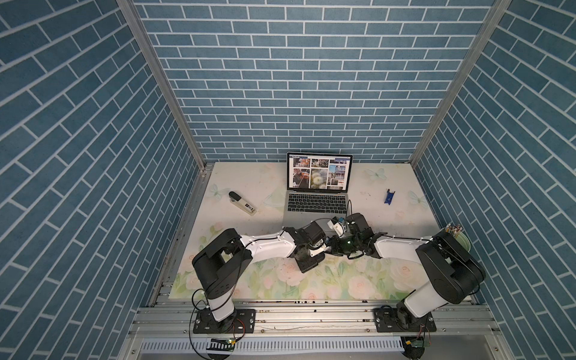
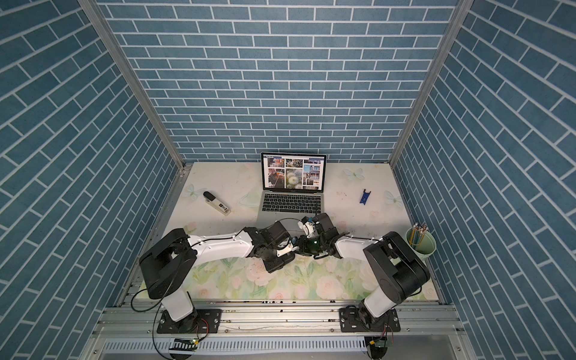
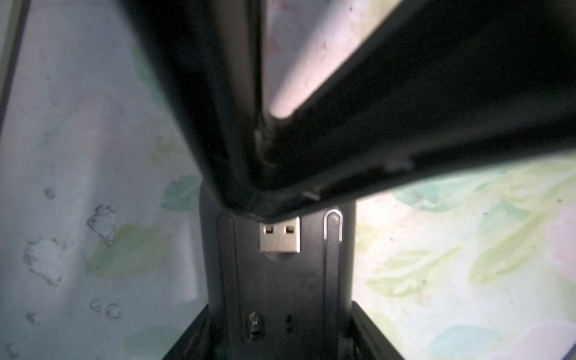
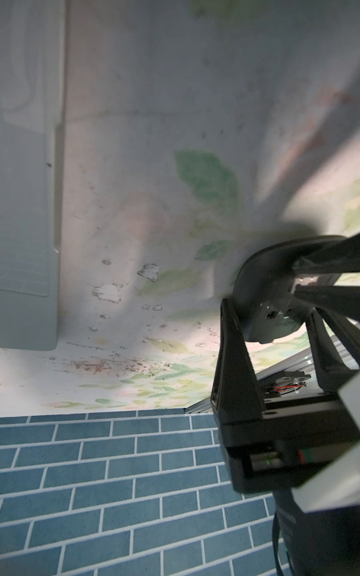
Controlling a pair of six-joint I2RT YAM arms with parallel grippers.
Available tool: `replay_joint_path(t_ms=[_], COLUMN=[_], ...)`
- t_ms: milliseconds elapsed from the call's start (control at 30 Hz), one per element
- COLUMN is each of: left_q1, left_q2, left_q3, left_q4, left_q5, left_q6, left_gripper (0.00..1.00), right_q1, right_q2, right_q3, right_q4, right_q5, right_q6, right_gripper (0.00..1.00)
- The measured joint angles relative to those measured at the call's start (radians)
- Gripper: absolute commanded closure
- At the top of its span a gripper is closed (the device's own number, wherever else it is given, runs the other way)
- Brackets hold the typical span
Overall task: Remove the wireless mouse receiver from the laptop
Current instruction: Insert the USB plug into the mouse.
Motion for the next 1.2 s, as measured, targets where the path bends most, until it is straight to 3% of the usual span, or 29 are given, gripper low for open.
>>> replay_joint_path(t_ms=[467, 700, 767, 867, 1033, 1200], left_q1=[0.0, -0.004, -0.004, -0.004, -0.004, -0.005], left_q2=[0.0, -0.003, -0.005, -0.006, -0.006, -0.007], left_q3=[-0.001, -0.006, -0.008, -0.011, -0.013, -0.016], left_q4=[0.0, 0.021, 0.025, 0.032, 0.042, 0.059], left_q5=[0.0, -0.001, -0.001, 0.0, 0.0, 0.0], left_q6=[0.0, 0.029, 0.034, 0.04, 0.043, 0.044], left_gripper=[0.43, 0.43, 0.43, 0.43, 0.43, 0.44], right_q1=[-0.002, -0.046, -0.093, -0.15, -0.158, -0.158], right_q2=[-0.003, -0.097, -0.156, -0.259, -0.348, -0.306], right_q3=[0.01, 0.03, 0.029, 0.009, -0.135, -0.285], right_q4=[-0.027, -0.177, -0.221, -0.251, -0.168, 0.016], right_q5=[0.028, 0.151, 0.186, 0.223, 0.126, -0.026], right_q6=[-0.045, -0.115, -0.134, -0.17, -0.165, -0.087], right_gripper=[0.81, 0.75, 0.8, 0.97, 1.0, 1.0])
